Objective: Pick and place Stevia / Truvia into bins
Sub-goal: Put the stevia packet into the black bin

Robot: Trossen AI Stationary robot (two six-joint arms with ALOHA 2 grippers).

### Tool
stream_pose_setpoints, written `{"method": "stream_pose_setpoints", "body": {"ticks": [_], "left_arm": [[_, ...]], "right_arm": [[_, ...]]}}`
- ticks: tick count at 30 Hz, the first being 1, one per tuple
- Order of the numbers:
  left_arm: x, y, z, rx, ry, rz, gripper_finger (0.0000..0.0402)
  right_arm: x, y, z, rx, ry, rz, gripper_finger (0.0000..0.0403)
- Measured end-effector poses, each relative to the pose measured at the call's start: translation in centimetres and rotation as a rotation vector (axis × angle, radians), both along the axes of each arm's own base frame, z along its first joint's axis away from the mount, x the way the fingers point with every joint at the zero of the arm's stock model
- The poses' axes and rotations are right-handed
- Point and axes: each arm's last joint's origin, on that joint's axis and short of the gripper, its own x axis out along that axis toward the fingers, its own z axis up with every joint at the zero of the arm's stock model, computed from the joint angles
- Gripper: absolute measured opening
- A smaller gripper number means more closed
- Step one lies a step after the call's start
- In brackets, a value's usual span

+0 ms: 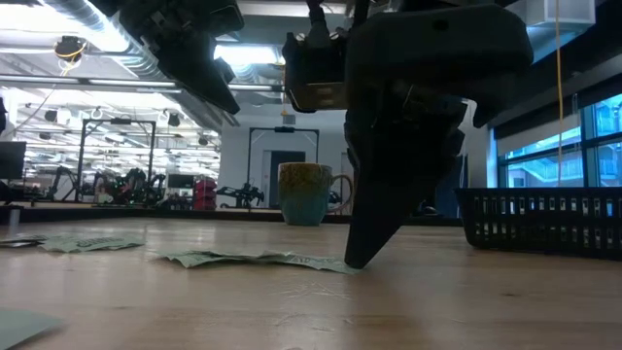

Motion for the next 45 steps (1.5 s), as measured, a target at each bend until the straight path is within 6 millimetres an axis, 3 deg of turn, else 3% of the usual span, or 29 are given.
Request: {"method": "stream_pose_setpoints", "body": {"ticks": [13,17,23,29,34,37,41,45], "left_arm": [[0.0,0.0,0.0,0.0,0.003,0.0,0.0042],[0.0,0.0,0.0,0.0,0.003,0.0,0.0042],[0.0,0.0,0.0,0.0,0.004,0.0,0.0038],[0.0,0.0,0.0,0.0,0.007,0.0,0.0041],[-0.1,0.0,-0.1,0.001,0.009,-0.001,0.0037],[-0.1,0.0,-0.1,0.006,0.01,-0.006,0.0036],[-0.1,0.0,-0.1,0.007,0.009,-0.006,0.0036],[-0.1,0.0,-0.1,0.007,0.009,-0.007,0.0036]], "right_arm": [[0.0,-0.1,-0.3,-0.011,0.012,-0.027,0.0008],[0.4,0.1,0.2,-0.007,0.017,-0.029,0.0004],[1.0,0.1,2.8,-0.028,0.12,0.001,0.0002],[0.9,-0.3,8.3,-0.039,0.119,-0.035,0.0001],[-1.9,-1.5,13.0,-0.052,0.111,-0.134,0.0001],[-4.5,-2.7,14.6,-0.065,0.159,-0.226,0.0001],[-7.9,-4.3,15.5,-0.054,0.157,-0.329,0.0001],[-11.2,-5.7,14.1,-0.073,0.211,-0.44,0.0]]}}
